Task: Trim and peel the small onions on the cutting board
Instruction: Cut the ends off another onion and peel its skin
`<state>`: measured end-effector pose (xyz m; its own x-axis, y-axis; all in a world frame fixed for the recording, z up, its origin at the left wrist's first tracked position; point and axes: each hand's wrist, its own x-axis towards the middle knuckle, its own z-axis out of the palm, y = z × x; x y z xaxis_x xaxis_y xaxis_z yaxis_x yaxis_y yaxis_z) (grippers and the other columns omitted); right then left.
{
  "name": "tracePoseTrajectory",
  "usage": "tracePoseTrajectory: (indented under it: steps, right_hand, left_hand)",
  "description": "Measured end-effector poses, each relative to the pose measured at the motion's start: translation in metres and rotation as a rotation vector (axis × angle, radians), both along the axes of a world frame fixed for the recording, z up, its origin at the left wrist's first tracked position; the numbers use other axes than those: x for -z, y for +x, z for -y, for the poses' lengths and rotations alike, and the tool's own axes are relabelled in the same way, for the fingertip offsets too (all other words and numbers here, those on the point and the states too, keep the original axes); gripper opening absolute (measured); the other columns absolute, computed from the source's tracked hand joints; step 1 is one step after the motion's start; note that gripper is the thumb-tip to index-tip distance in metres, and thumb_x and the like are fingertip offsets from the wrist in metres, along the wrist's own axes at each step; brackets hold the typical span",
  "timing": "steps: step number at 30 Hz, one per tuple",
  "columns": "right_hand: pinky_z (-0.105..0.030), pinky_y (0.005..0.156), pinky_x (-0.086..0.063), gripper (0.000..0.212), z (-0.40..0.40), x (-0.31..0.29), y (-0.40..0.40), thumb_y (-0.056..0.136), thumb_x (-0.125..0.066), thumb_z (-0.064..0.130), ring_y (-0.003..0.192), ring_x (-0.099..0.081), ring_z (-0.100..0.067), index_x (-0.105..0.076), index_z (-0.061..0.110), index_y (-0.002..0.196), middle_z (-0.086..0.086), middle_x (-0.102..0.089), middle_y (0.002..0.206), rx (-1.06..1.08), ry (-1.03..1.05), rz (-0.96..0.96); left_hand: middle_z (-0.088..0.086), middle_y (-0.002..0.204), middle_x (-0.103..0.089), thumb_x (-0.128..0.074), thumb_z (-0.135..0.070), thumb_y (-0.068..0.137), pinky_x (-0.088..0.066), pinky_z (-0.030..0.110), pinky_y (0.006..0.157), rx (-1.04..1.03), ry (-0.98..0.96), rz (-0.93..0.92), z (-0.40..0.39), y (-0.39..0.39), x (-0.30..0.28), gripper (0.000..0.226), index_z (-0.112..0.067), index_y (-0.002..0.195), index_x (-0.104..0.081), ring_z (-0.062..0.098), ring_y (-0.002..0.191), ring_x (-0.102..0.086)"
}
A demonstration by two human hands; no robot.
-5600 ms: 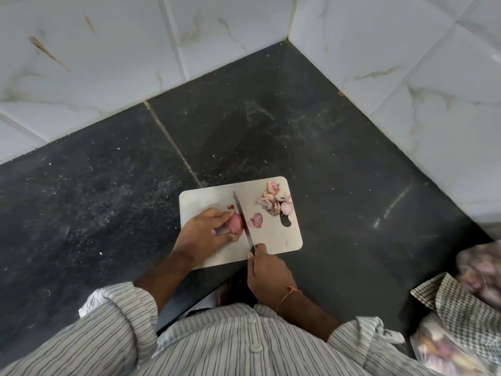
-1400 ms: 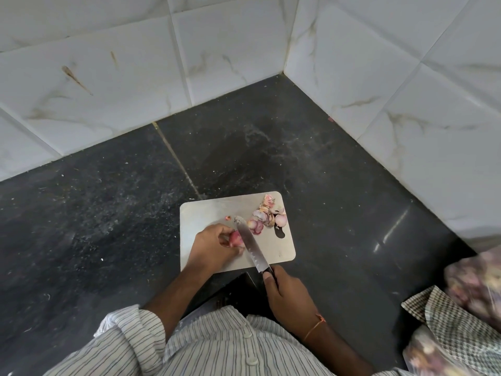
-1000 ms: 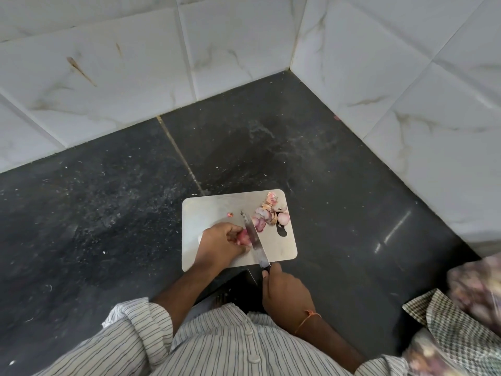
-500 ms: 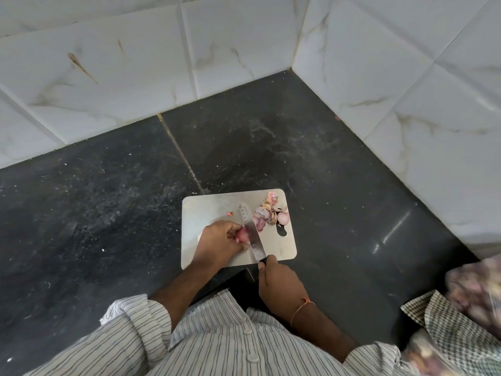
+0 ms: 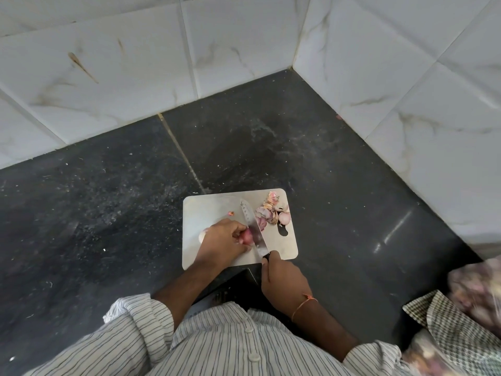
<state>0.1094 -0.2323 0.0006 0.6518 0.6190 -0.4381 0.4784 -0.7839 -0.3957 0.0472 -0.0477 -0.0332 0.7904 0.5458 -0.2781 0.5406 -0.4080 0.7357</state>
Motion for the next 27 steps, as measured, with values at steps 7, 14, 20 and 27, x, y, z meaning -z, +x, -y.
tracePoseTrajectory:
  steps: [7,14,20,27]
  right_hand:
    - [-0.040,0.066,-0.050,0.028,-0.004,-0.006,0.011,0.112,-0.031,0.041,0.082,-0.069,-0.034,-0.044,0.019,0.101,-0.008,-0.070,0.092,-0.063,-0.048,0.016]
    - [-0.044,0.068,-0.054,0.031,-0.002,-0.002,0.013,0.112,-0.031,0.043,0.076,-0.066,-0.030,-0.047,0.019,0.101,-0.005,-0.067,0.085,-0.060,0.004,0.026]
    - [-0.048,0.065,-0.052,0.028,0.016,0.007,0.001,0.113,-0.028,0.045,0.068,-0.064,-0.026,-0.044,0.024,0.102,0.002,-0.064,0.076,0.082,0.202,0.043]
    - [-0.040,0.065,-0.051,0.027,0.049,0.022,0.010,0.112,-0.030,0.044,0.079,-0.069,-0.026,-0.049,0.025,0.117,0.002,-0.069,0.087,0.112,0.063,0.105]
  left_hand:
    - [-0.012,0.106,-0.069,-0.098,-0.022,0.071,-0.054,0.015,0.085,0.036,0.051,0.000,0.001,-0.004,0.001,0.045,-0.024,0.112,-0.080,0.002,0.091,-0.067]
    - [-0.014,0.107,-0.070,-0.100,-0.023,0.069,-0.059,0.024,0.090,0.016,0.050,-0.001,0.000,-0.005,-0.001,0.050,-0.026,0.114,-0.079,0.002,0.093,-0.069]
    - [-0.013,0.106,-0.070,-0.100,-0.025,0.065,-0.060,0.030,0.089,-0.018,0.033,-0.006,-0.003,-0.004,-0.003,0.049,-0.028,0.108,-0.078,0.003,0.091,-0.068]
    - [-0.011,0.112,-0.071,-0.099,-0.019,0.071,-0.055,0.009,0.084,-0.059,-0.068,0.042,-0.011,-0.014,-0.004,0.049,-0.023,0.113,-0.077,-0.003,0.093,-0.069]
